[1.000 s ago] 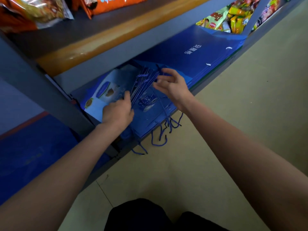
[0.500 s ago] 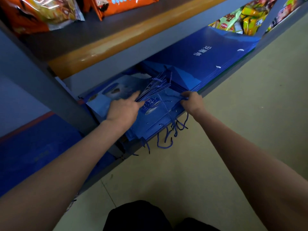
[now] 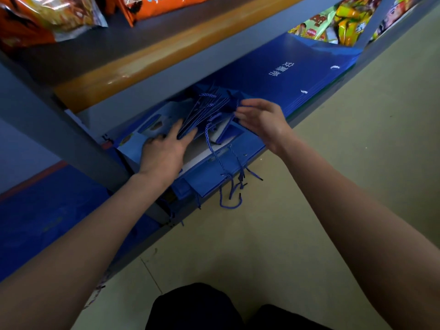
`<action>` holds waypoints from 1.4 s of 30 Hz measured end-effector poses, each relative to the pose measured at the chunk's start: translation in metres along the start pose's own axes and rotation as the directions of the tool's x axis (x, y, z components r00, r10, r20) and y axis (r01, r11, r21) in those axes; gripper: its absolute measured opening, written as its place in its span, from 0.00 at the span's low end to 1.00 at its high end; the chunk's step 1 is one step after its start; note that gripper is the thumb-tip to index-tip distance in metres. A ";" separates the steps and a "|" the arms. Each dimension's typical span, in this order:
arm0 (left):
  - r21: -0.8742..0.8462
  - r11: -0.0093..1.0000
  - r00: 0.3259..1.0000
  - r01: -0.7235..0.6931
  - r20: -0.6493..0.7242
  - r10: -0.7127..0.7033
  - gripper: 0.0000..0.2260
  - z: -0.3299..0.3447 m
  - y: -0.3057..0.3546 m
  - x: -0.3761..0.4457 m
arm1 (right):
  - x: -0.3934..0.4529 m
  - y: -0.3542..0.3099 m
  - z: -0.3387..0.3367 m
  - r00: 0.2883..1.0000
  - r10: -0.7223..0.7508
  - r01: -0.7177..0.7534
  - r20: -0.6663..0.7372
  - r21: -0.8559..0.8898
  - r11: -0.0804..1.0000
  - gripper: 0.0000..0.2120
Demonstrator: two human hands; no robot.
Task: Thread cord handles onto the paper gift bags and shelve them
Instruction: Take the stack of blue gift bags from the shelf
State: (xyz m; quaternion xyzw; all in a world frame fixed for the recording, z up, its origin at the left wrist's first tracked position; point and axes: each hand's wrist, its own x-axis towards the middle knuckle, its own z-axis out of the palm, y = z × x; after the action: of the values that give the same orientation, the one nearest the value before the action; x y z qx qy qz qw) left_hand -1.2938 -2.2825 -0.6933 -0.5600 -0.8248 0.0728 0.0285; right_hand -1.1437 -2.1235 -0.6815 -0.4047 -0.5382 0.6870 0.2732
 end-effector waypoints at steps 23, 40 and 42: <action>-0.399 0.916 0.986 -0.048 0.125 0.106 0.28 -0.026 -0.004 0.017 | -0.015 -0.021 0.020 0.994 0.097 -0.107 0.056 0.210 0.972 0.09; -0.401 0.892 0.975 0.209 0.012 -0.223 0.37 -0.041 -0.005 0.013 | 0.030 0.088 0.014 0.985 0.168 -0.054 0.034 -0.866 0.497 0.27; -0.422 0.879 0.972 0.223 0.025 -0.235 0.37 -0.041 -0.008 0.015 | 0.029 0.087 0.018 0.996 0.079 -0.074 -0.042 -0.879 0.470 0.24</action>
State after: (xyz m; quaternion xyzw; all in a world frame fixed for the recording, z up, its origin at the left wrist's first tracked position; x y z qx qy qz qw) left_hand -1.3016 -2.2675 -0.6516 -0.4523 -0.8808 -0.1186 -0.0738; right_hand -1.1692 -2.1330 -0.7709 -0.5095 -0.7962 0.3263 -0.0054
